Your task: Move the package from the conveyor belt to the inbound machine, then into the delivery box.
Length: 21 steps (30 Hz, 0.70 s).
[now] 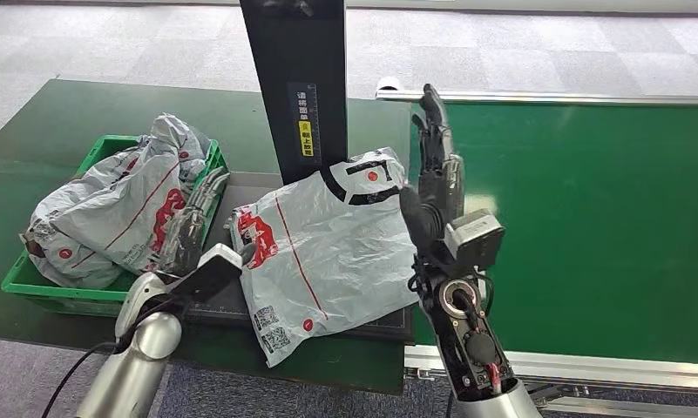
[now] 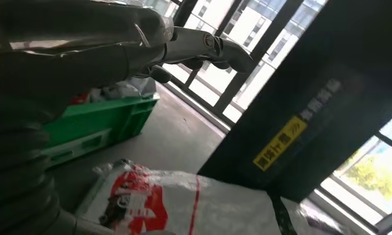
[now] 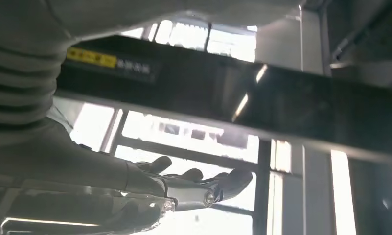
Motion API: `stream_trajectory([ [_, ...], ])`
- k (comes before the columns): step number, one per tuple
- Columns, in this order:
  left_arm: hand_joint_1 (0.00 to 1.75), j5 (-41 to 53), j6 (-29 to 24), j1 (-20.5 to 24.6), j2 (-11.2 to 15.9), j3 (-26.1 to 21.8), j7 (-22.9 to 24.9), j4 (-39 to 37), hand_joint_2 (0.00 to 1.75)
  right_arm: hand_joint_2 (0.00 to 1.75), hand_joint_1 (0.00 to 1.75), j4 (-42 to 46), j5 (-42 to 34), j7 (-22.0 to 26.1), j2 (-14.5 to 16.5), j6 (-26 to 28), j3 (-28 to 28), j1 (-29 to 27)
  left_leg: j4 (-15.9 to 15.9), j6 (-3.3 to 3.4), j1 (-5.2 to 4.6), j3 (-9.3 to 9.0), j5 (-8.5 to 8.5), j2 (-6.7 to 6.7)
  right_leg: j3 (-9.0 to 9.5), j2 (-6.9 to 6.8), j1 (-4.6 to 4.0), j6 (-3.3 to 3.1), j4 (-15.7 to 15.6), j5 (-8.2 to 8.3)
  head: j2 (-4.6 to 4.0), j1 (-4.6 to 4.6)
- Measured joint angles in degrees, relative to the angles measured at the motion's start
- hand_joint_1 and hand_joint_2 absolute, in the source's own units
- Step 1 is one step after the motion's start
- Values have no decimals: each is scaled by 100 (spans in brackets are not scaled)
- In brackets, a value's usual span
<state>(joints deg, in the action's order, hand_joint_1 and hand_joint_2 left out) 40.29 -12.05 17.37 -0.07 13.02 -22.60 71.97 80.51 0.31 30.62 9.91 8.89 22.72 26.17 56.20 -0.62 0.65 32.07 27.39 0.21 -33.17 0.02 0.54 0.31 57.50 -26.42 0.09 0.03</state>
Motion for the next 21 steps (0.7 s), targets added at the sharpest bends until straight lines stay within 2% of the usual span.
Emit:
stream_trajectory([
  [3, 0, 536, -379, 699, -385, 845, 167, -1495, 175, 175, 0, 1244, 73, 201, -115, 440, -536, -556, 0, 0, 0, -1, 0, -5, 4, -2, 0, 0, 0, 1, 0, 1],
  [7, 0, 820, -719, 1200, -619, 1115, 317, -2621, 175, 175, 0, 1807, 242, 374, -135, 618, -658, -854, -1, 0, 0, -1, 0, 8, 3, 3, 0, 0, 0, 2, 0, 1],
  [12, 0, 1178, -949, 1710, -806, 1314, 679, -3778, 175, 175, 0, 2106, 330, 324, -143, 686, -675, -957, -1, 0, 0, -2, 0, 7, 4, 3, -1, 0, 1, 2, 0, 1],
  [13, 10, 1259, -945, 1798, -839, 1358, 783, -3961, 175, 175, 0, 2118, 332, 307, -143, 705, -676, -959, -1, 0, 0, -2, 0, 6, 4, 2, -1, 0, 1, 2, 0, 1],
  [16, 140, 1416, -864, 2048, -921, 1464, 1044, -4409, 175, 175, 0, 2121, 306, 272, -142, 754, -680, -958, -1, 0, 0, -2, 0, 5, 8, 2, 0, 0, 1, 2, 0, 1],
  [17, 174, 1450, -829, 2114, -945, 1495, 1094, -4526, 175, 175, 0, 2119, 292, 267, -141, 774, -682, -958, -1, 0, 0, -3, 0, 4, 10, 1, 0, 0, 1, 2, 0, 1],
  [21, 175, 1542, -793, 2242, -1015, 1594, 1077, -4834, 175, 175, 0, 2085, 238, 257, -139, 861, -696, -954, -1, 1, 0, -6, 0, 3, 13, 1, 0, 0, 1, 2, 0, 1],
])
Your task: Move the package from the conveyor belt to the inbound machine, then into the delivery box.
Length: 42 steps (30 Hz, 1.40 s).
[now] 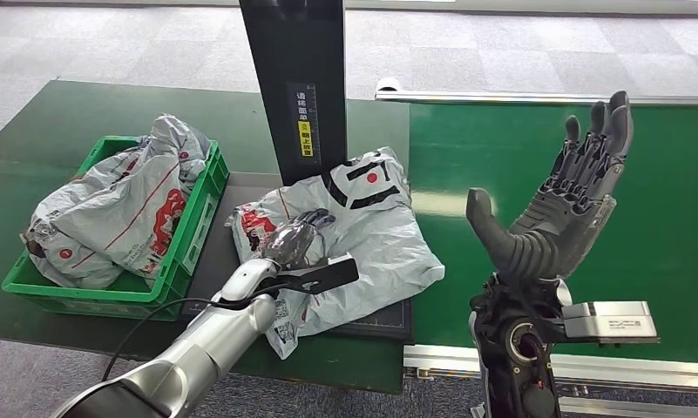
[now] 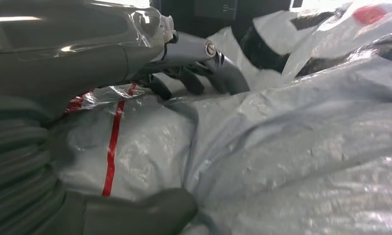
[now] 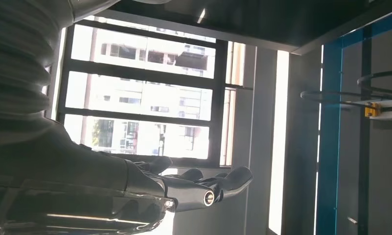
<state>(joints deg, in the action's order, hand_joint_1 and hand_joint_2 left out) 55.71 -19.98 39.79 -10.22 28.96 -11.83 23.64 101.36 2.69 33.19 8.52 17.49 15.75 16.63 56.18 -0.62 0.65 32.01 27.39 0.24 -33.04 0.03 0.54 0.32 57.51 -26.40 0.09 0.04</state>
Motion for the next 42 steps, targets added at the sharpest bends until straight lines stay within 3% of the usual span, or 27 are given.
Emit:
stream_trajectory([
  [7, 175, 21, -548, -18, -73, 37, -509, -140, 175, 175, 0, -82, -4, 47, -2, 181, -44, -25, 0, 0, 0, 0, 0, 0, -1, 0, 0, 0, 0, 0, 0, 1],
  [14, 175, -526, -1528, -314, -78, -29, -1588, 353, 175, 175, 0, -101, 84, 64, -28, 327, -124, -143, 0, 0, 0, 7, 1, -1, -8, 0, 0, 0, 0, -1, 0, 0],
  [18, 175, -907, -1731, -763, 82, -85, -1802, 1822, 175, 175, 0, -102, 144, 78, -54, 374, -217, -252, 0, 0, 0, 9, 1, 2, -10, 1, -1, 0, 0, -1, 0, 0],
  [25, 175, -103, -1892, -1299, 772, -486, -883, 5603, 175, 175, 0, -84, 311, 111, -103, 368, -440, -486, -3, -1, 5, 10, 1, 4, -12, 1, -5, 0, 1, -1, 0, 1],
  [30, 175, -402, -1718, -1258, 1100, -1368, -693, 6683, 175, 175, 0, 60, 462, 150, -111, 502, -503, -692, -4, -2, 6, 9, -2, 2, -10, -1, -5, -1, 1, -3, 0, 0],
  [35, 175, 141, -1078, -573, 1421, -2272, -89, 6132, 175, 175, 0, 263, 503, 163, -120, 575, -512, -877, -3, -2, 5, 3, -9, 3, -7, 0, -5, -4, 1, 3, 0, -1],
  [38, 175, 594, -563, 53, 1680, -2570, 217, 5030, 175, 175, 0, 310, 453, 168, -131, 570, -511, -928, -3, -3, 5, 1, -16, 5, -6, 1, -5, -7, 1, 10, 0, 0],
  [42, 175, 1291, -298, 845, 2054, -2702, 614, 3179, 175, 175, 0, 318, 406, 192, -143, 558, -511, -964, -3, -5, 7, 1, -18, 18, -11, 11, -8, -16, 3, 19, 0, -1],
])
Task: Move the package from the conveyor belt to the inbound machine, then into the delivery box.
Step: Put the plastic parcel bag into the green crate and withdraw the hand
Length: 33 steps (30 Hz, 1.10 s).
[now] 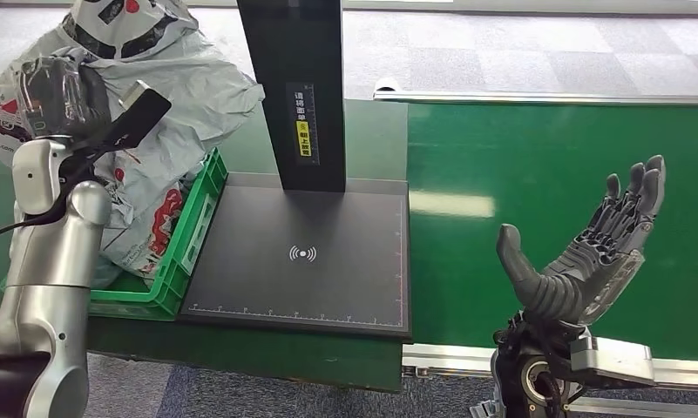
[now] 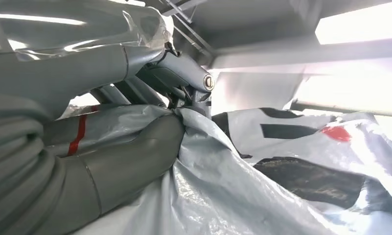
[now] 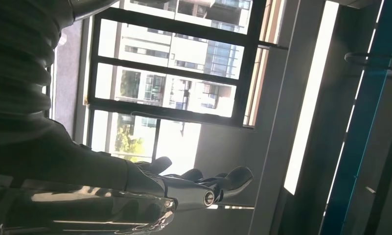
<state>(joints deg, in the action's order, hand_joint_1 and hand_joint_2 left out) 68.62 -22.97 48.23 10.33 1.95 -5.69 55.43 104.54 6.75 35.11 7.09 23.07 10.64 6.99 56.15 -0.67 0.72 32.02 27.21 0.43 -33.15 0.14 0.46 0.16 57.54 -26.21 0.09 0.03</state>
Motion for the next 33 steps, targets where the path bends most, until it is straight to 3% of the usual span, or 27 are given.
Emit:
stream_trajectory([
  [5, 175, 739, 382, 508, 380, 39, 520, -1738, 175, 175, 0, 0, -2, -2, -3, -38, -1, -9, 0, 0, 0, 6, 0, 3, -8, 4, 0, 0, 1, -2, 0, -1],
  [10, 175, 1256, 1138, 703, 683, 235, 860, -2742, 175, 175, 0, 0, 0, -5, -5, -97, -4, -33, 0, -1, 0, 11, 1, 1, -12, 4, 0, 1, 1, -3, 0, 0],
  [19, 175, 1349, 1320, 846, 848, 403, 914, -3322, 175, 175, 0, 0, 2, -4, -7, -102, -4, -37, 0, -1, 0, 12, 1, -2, -10, 2, 0, 1, 1, -2, 0, -1],
  [26, 175, 1694, 2759, 723, 1125, 544, 1339, -3659, 175, 175, 0, -1, 14, 53, -50, -116, -16, -101, -4, -4, 1, 9, 3, 10, -10, 11, -1, 0, 1, -3, 0, 1],
  [30, 0, 1444, 2887, 628, 1291, 496, 1128, -3730, 175, 175, 0, -2, 27, 56, -75, -96, -44, -121, -5, -6, 1, 5, 5, 13, -6, 12, -1, -1, 1, -4, 0, -1],
  [33, 0, 890, 2728, 576, 1347, 238, 590, -3729, 175, 175, 0, -2, 50, 43, -85, -72, -59, -161, -5, -6, 0, -3, 5, 8, -2, 11, -1, -1, 1, -4, 0, 1],
])
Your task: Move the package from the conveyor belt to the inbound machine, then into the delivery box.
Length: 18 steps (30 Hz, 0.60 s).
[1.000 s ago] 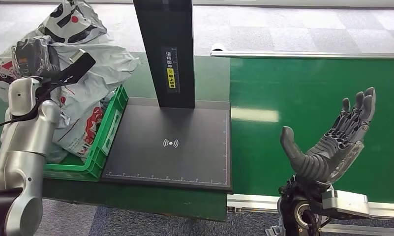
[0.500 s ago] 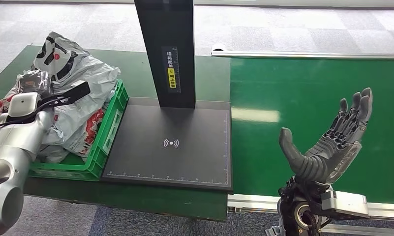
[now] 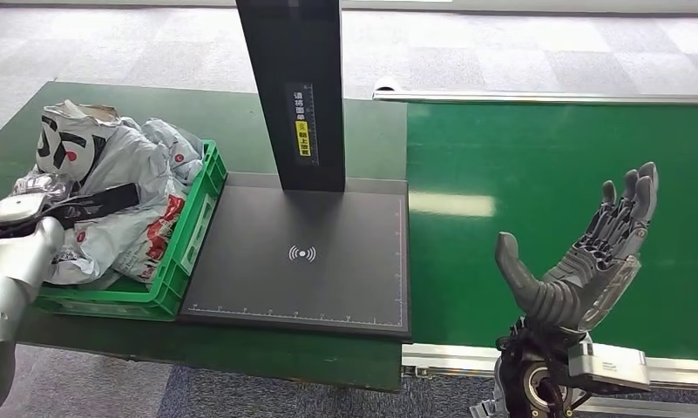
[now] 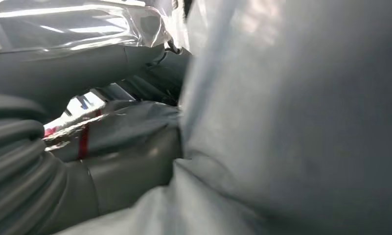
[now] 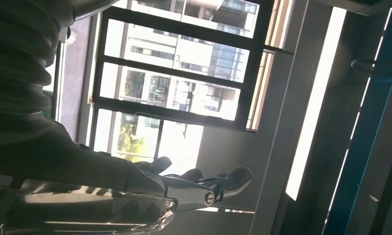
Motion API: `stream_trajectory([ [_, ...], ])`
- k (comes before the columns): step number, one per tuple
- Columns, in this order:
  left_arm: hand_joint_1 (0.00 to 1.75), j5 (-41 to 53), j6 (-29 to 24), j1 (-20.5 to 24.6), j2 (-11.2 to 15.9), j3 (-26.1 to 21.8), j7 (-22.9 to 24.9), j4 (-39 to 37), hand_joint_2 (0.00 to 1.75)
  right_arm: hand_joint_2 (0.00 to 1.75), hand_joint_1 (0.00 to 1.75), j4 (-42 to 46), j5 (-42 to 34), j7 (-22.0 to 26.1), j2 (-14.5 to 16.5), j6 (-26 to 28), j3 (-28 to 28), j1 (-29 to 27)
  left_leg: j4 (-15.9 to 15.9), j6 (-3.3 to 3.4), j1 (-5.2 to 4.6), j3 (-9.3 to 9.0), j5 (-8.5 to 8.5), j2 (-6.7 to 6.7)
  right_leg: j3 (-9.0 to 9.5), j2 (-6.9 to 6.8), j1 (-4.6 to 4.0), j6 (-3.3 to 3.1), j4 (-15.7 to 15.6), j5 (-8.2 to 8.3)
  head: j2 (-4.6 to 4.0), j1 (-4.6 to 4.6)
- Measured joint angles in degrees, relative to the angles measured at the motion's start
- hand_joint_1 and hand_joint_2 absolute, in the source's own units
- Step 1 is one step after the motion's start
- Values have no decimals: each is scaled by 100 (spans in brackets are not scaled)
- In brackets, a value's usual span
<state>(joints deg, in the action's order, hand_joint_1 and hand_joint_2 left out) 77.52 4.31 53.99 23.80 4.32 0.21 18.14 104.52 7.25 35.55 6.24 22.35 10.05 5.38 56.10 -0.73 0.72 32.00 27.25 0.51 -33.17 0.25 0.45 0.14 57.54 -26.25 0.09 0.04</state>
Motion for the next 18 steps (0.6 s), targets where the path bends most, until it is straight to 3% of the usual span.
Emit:
stream_trajectory([
  [5, 0, -1403, -1292, -130, -78, -785, -792, 205, 175, 175, 0, 55, 94, -35, -5, 108, -52, -161, 2, 0, 1, 0, -4, -11, -2, -4, -2, 0, 0, 1, 0, -3],
  [8, 0, -2916, -1448, -199, -256, -1521, -1338, 706, 175, 175, 0, 124, 153, -36, -5, 188, -113, -289, 3, 0, 1, 1, -4, -4, -2, -2, -1, 0, 0, 3, 0, -2],
  [11, 0, -4265, -1241, -524, -486, -1860, -1606, 1777, 175, 175, 0, 169, 187, -36, 1, 198, -185, -375, 4, 1, 0, 4, -3, -1, -5, 0, 0, 1, -1, 3, 0, -3],
  [14, 0, -5442, -1292, -984, -755, -1891, -1720, 3144, 175, 175, 0, 185, 217, -37, 16, 189, -236, -399, 4, 0, 0, 10, 0, -1, -7, 0, 0, 2, -2, 2, 0, -3],
  [18, 0, -6143, -1646, -1447, -997, -1804, -1832, 4476, 175, 175, 0, 186, 240, -51, 44, 185, -277, -399, 4, 2, -1, 11, 4, -2, -8, 0, 1, 2, -4, 1, 0, -2],
])
